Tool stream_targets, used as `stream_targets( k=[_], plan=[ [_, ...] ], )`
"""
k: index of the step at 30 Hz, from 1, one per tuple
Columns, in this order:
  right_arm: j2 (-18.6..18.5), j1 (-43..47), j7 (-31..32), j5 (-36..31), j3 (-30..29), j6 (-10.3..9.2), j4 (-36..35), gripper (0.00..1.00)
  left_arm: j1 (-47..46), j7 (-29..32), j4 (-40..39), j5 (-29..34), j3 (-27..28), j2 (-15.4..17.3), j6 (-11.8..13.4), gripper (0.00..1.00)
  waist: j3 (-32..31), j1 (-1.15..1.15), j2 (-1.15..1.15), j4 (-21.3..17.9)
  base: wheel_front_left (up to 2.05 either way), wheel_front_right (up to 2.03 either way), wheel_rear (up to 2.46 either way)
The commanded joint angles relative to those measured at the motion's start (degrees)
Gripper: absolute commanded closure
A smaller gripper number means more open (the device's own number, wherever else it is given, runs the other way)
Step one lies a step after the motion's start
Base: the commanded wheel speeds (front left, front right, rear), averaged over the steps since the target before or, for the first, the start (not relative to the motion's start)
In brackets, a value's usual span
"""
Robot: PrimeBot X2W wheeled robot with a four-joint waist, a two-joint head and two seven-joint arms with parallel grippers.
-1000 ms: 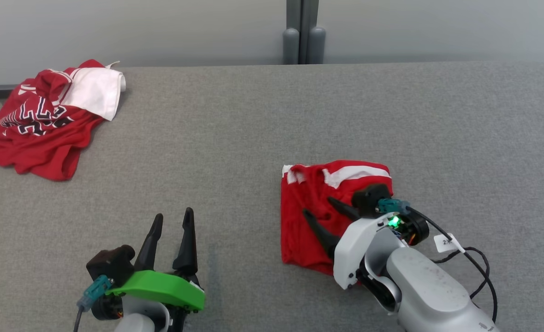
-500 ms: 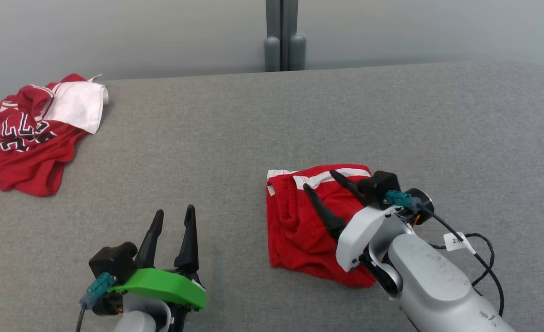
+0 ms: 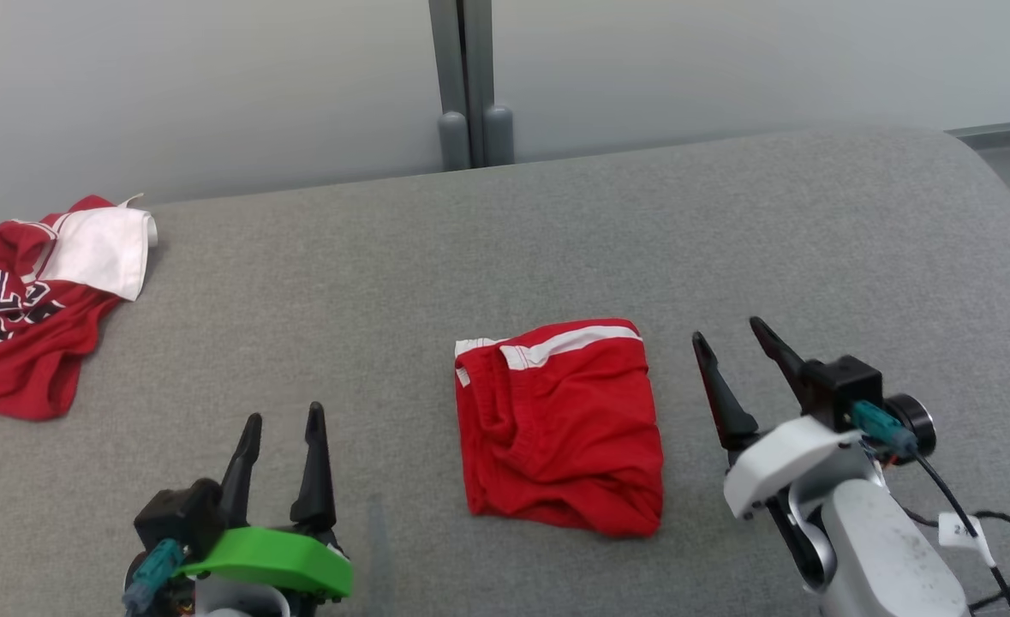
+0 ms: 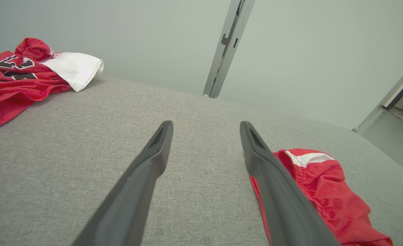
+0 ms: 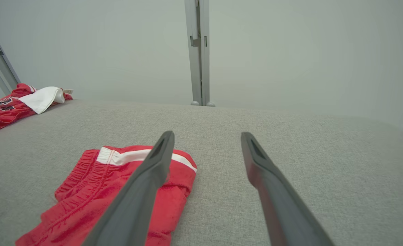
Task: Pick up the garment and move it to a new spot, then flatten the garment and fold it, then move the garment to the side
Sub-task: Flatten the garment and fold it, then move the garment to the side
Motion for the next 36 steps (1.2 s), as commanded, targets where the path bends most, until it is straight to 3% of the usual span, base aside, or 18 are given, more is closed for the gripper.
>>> stream_targets(
  k=[1,7,15,29,36],
  plan=[
    [-0.1,2.3,-0.2,-0.5,-1.2,-0.06,-1.6,0.00,1.6,0.0,-0.6,0.4,1.0,0.2,0.3,0.00,-0.5,0.00,0.00,-0.6,0.00,0.00,0.00],
    [-0.1,9.7,-0.2,0.7,-5.5,-0.06,-6.6,0.00,6.0,0.0,-2.9,0.7,4.1,0.2,0.4,0.00,-1.1,0.00,0.00,-0.3,0.00,0.00,0.00],
    [-0.1,12.2,-0.3,2.4,-5.4,-0.06,-7.0,0.00,7.8,0.0,-3.0,0.1,3.2,0.2,0.5,0.00,-1.5,0.00,0.00,0.9,0.00,0.00,0.00],
    [-0.1,11.2,-0.3,2.6,-5.4,-0.06,-5.4,0.00,7.2,0.0,-3.0,0.2,2.7,0.2,0.8,0.00,-1.1,0.00,0.00,1.8,0.00,0.00,0.00],
    [-0.1,6.2,1.5,0.2,-4.7,-0.06,-3.7,0.00,6.1,0.0,-3.1,0.1,2.5,0.2,0.6,0.00,-0.3,0.00,0.00,2.4,0.00,0.00,0.00]
  ],
)
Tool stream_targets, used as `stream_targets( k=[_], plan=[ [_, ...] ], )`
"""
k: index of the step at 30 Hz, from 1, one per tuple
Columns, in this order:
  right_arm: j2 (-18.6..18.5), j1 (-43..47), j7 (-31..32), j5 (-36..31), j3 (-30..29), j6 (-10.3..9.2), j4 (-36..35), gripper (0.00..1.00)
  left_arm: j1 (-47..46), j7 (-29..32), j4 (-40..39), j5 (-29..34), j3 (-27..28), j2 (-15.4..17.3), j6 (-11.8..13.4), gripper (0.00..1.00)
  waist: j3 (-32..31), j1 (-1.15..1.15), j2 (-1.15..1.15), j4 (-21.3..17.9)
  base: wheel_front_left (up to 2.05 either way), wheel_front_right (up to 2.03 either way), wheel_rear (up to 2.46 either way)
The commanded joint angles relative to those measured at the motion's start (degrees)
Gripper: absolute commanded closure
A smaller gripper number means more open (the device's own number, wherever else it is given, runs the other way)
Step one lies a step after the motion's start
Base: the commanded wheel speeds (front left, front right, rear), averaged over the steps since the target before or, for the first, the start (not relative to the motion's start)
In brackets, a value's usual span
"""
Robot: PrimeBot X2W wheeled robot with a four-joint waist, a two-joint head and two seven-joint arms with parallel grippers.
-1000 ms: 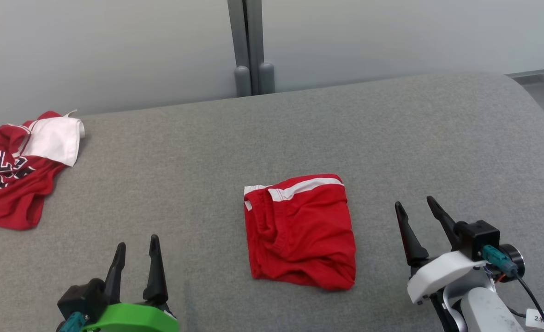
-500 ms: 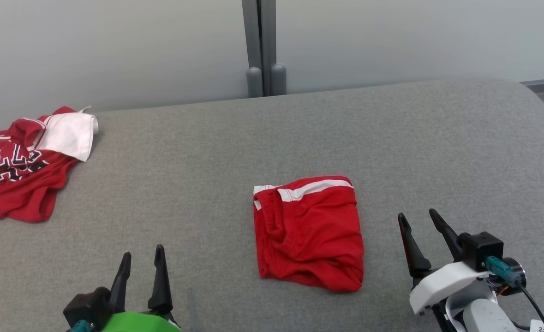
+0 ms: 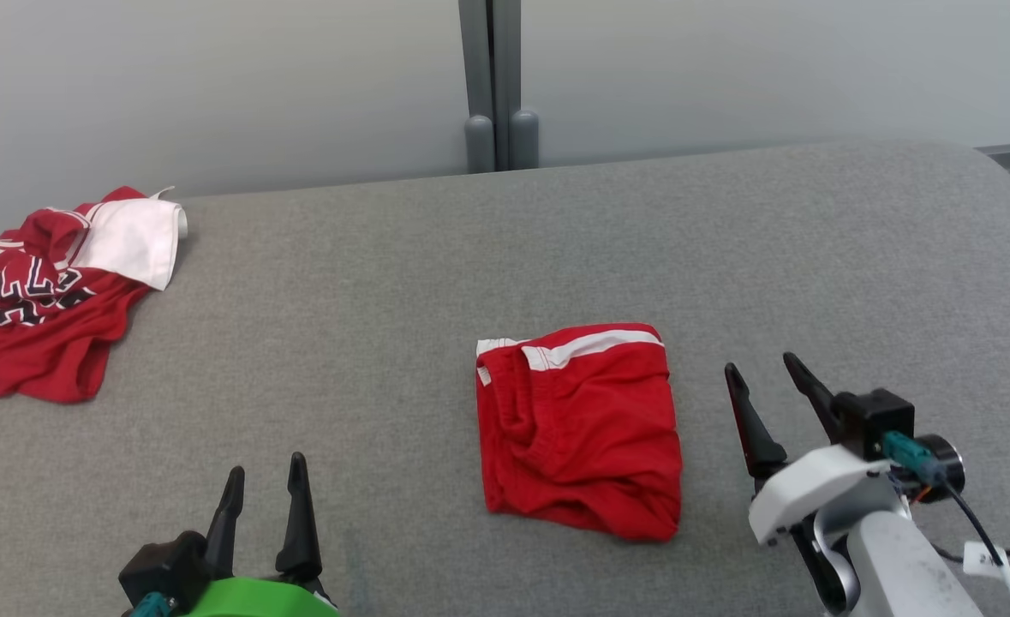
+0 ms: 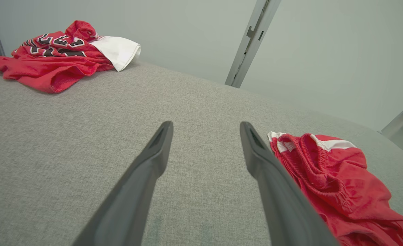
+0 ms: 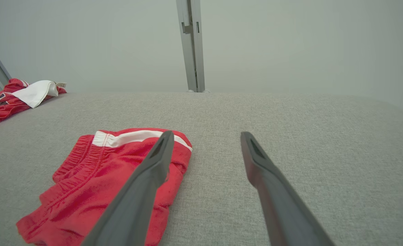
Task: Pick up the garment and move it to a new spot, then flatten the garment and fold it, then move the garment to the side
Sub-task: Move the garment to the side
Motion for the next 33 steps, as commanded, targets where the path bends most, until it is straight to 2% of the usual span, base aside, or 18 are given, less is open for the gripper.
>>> stream_targets(
  k=[1,10,23,24,25,26,27,33],
  plan=[
    [-0.2,-1.5,1.2,-0.8,0.0,-0.06,0.6,0.00,-0.9,0.0,-0.1,-0.1,-0.1,0.2,-0.1,0.00,0.5,0.00,0.00,0.4,0.00,0.00,0.00],
    [-0.2,-10.2,12.8,0.4,0.5,-0.06,8.9,0.00,-3.4,0.0,0.1,-0.7,-0.2,0.2,0.0,0.00,3.9,0.00,0.00,4.2,0.00,0.00,0.00],
    [-0.2,-16.1,18.5,0.6,3.6,-0.06,20.6,0.00,-5.5,0.0,-0.7,-2.1,0.0,0.2,0.6,0.00,8.9,0.00,0.00,8.1,0.00,0.00,0.00],
    [-0.2,-16.5,18.4,0.9,4.0,-0.06,21.2,0.58,-5.7,0.0,-0.7,-2.2,0.0,0.2,0.6,0.00,9.2,0.00,0.00,8.1,0.00,0.00,0.00],
    [-0.2,-16.7,18.3,1.2,4.3,-0.06,21.6,0.70,-5.8,0.0,-0.8,-2.2,0.0,0.2,0.7,0.00,9.5,0.00,0.00,8.0,0.00,0.00,0.00],
    [-0.2,-17.0,18.2,1.4,4.7,-0.06,22.0,0.92,-6.0,0.0,-0.8,-2.3,-0.1,0.2,0.8,0.00,9.8,0.00,0.00,7.8,0.00,0.00,0.00],
    [-0.2,-17.5,17.8,1.4,4.8,-0.06,22.3,1.00,-6.3,0.0,-0.9,-2.3,-0.2,0.2,0.8,0.00,10.1,0.00,0.00,7.5,0.00,0.00,0.00],
    [-1.7,-21.5,14.3,-0.9,2.8,-0.09,22.2,1.00,-8.6,0.0,-1.6,-1.1,-0.6,0.2,0.1,0.00,12.1,0.00,0.00,4.0,0.00,0.00,0.00]
  ],
)
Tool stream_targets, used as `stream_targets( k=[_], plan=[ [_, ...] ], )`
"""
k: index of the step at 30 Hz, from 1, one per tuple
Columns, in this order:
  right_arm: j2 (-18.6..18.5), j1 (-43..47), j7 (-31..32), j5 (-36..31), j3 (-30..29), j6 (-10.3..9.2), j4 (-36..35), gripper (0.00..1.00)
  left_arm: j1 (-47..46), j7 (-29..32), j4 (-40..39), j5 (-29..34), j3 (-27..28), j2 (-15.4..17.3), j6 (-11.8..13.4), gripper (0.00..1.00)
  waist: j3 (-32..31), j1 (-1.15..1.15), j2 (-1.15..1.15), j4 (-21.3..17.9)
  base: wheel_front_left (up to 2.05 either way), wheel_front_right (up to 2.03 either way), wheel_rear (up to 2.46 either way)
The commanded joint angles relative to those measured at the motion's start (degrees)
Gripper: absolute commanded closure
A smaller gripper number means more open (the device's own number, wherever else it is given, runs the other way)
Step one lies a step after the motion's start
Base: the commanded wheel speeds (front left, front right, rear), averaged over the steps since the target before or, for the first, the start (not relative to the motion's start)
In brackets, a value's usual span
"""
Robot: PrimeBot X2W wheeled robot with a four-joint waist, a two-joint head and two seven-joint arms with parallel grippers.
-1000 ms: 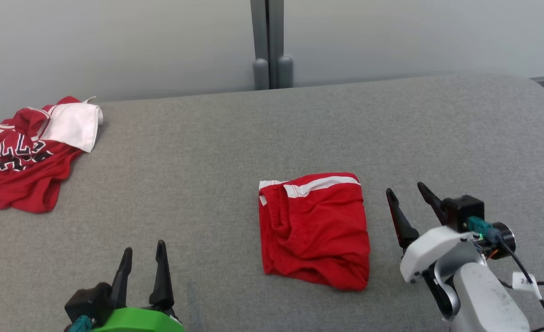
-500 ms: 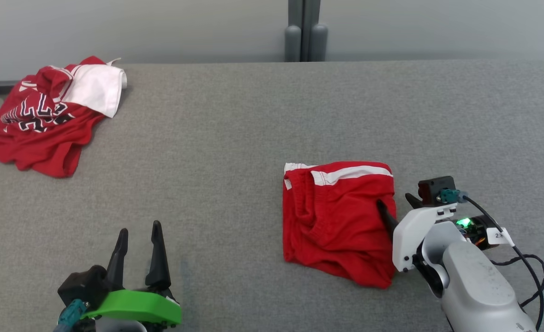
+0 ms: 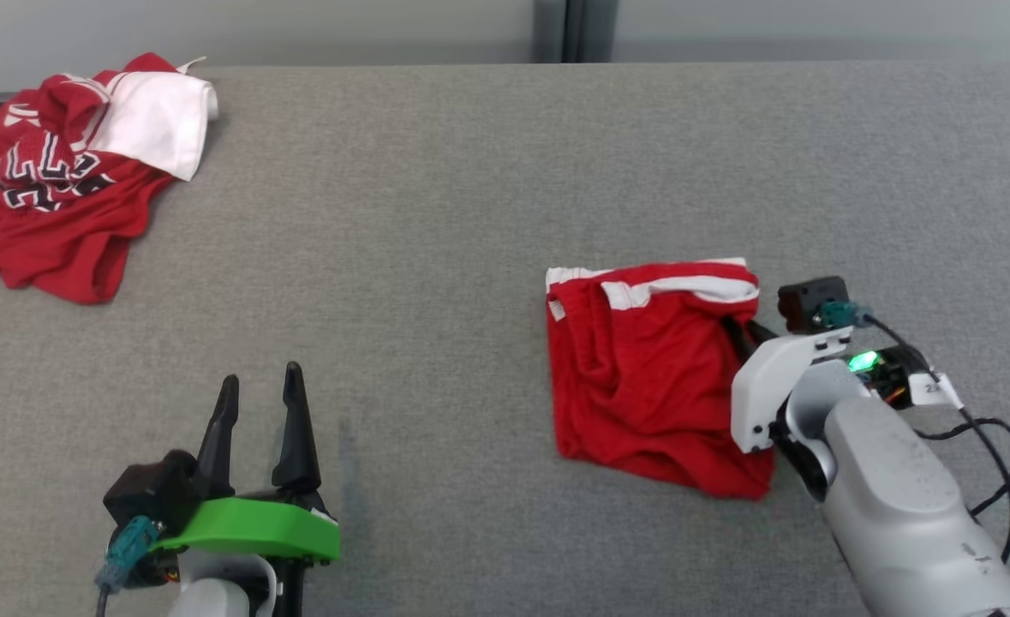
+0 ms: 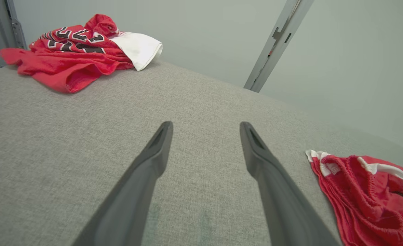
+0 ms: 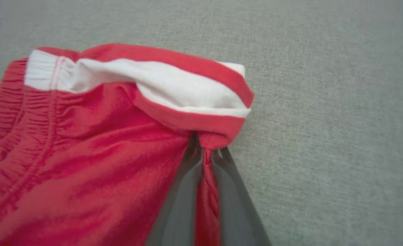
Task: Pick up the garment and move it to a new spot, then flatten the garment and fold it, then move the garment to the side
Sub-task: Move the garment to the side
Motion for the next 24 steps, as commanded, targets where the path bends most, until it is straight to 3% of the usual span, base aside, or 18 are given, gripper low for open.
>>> stream_targets(
  k=[1,15,24],
  plan=[
    [-1.5,-1.4,-0.8,-0.6,-0.9,-0.12,0.0,1.00,-1.5,0.0,-0.3,0.9,0.1,0.2,-0.3,0.00,1.6,0.00,0.00,-2.9,0.00,0.00,0.00],
    [-6.7,-8.1,-4.6,-1.7,-8.0,-0.11,-0.7,1.00,-9.2,0.0,0.1,7.2,-2.0,0.8,-2.3,0.00,10.6,0.00,0.00,-20.9,0.00,0.00,0.00],
    [-5.3,-10.2,-7.9,-1.4,-9.9,-0.11,1.9,1.00,-12.2,0.3,1.9,8.6,-5.4,3.0,-2.9,0.00,14.1,0.00,0.00,-27.1,0.00,0.00,0.00]
  ],
)
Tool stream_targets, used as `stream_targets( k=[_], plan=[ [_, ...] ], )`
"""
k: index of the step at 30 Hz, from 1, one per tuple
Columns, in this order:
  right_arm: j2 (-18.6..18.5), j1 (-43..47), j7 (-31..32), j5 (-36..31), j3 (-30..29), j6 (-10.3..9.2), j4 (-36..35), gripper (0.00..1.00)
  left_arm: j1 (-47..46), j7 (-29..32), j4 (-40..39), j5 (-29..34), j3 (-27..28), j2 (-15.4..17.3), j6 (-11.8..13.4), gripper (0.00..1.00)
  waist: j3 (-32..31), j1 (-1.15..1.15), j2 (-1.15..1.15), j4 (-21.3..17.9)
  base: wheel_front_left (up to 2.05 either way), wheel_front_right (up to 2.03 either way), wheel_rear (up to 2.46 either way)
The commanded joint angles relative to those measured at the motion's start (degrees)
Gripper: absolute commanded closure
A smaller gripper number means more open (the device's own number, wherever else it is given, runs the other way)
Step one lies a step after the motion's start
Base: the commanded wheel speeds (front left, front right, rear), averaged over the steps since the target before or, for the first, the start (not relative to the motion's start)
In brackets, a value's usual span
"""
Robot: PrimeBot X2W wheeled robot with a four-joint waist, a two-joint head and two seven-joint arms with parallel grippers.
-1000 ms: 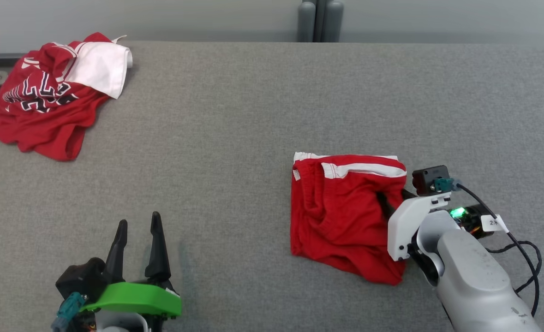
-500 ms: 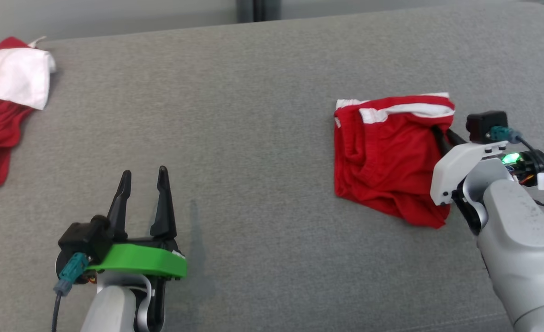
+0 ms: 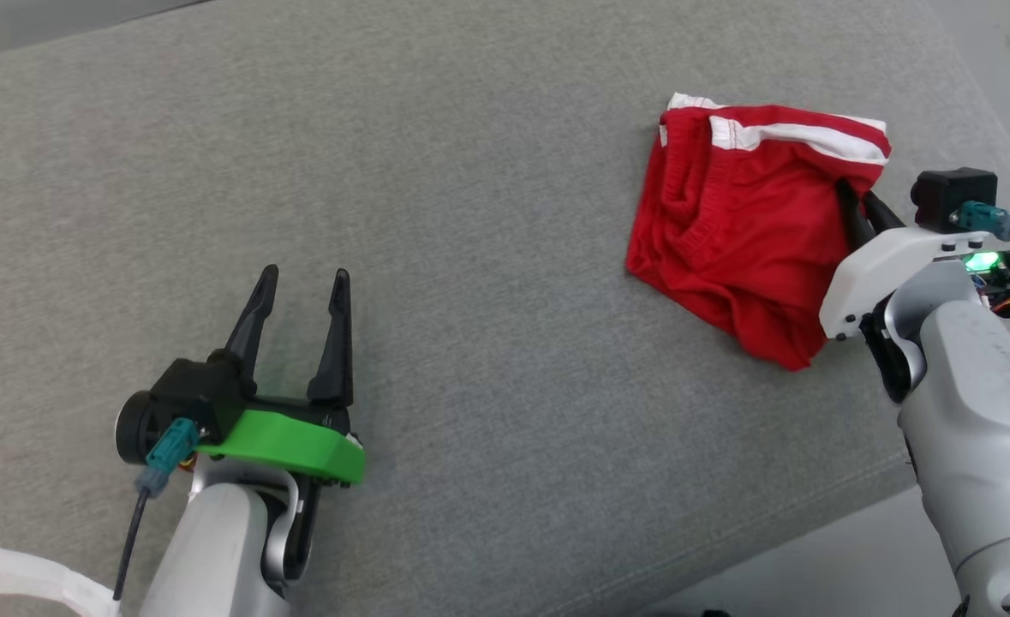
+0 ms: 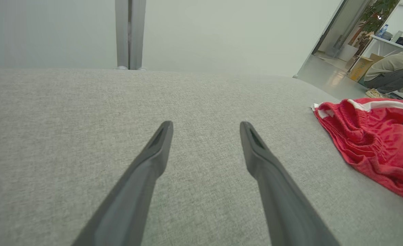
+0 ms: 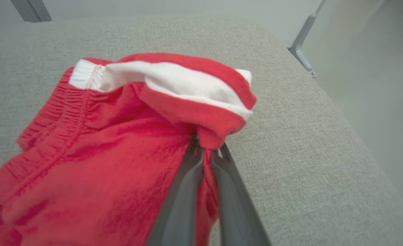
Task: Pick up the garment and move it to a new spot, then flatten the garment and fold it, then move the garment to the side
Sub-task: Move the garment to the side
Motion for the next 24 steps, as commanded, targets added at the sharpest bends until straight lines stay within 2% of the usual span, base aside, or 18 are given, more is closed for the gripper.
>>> stream_targets(
  k=[1,9,15,19,24],
  plan=[
    [0.2,-0.8,-0.7,0.2,0.1,-0.10,0.6,1.00,-1.0,0.1,0.2,0.1,-0.2,0.9,-0.2,0.00,4.4,0.00,0.00,-4.9,0.00,0.00,0.00],
    [0.0,-4.7,-2.3,-1.5,0.3,-0.10,3.3,1.00,-1.3,0.3,-0.4,-0.7,-1.0,1.3,-0.1,0.00,4.8,0.00,0.00,-2.4,0.00,0.00,0.00],
    [-2.9,-10.6,-1.2,-2.9,0.3,-0.10,6.0,1.00,-1.4,0.6,-2.2,-0.9,-1.0,1.7,0.4,0.00,6.3,0.00,0.00,2.2,0.00,0.00,0.00],
    [-11.2,-16.5,-0.6,-5.1,-2.5,-0.10,10.1,1.00,-1.8,0.4,-4.4,-1.1,-1.5,1.6,0.8,0.00,8.5,0.00,0.00,8.7,0.00,0.00,0.00],
    [-16.9,-18.5,-1.0,-6.8,-6.0,-0.10,12.2,1.00,-1.8,0.2,-6.0,-1.5,-1.6,0.8,1.2,0.00,9.8,0.00,0.00,12.1,0.00,0.00,0.00]
  ],
)
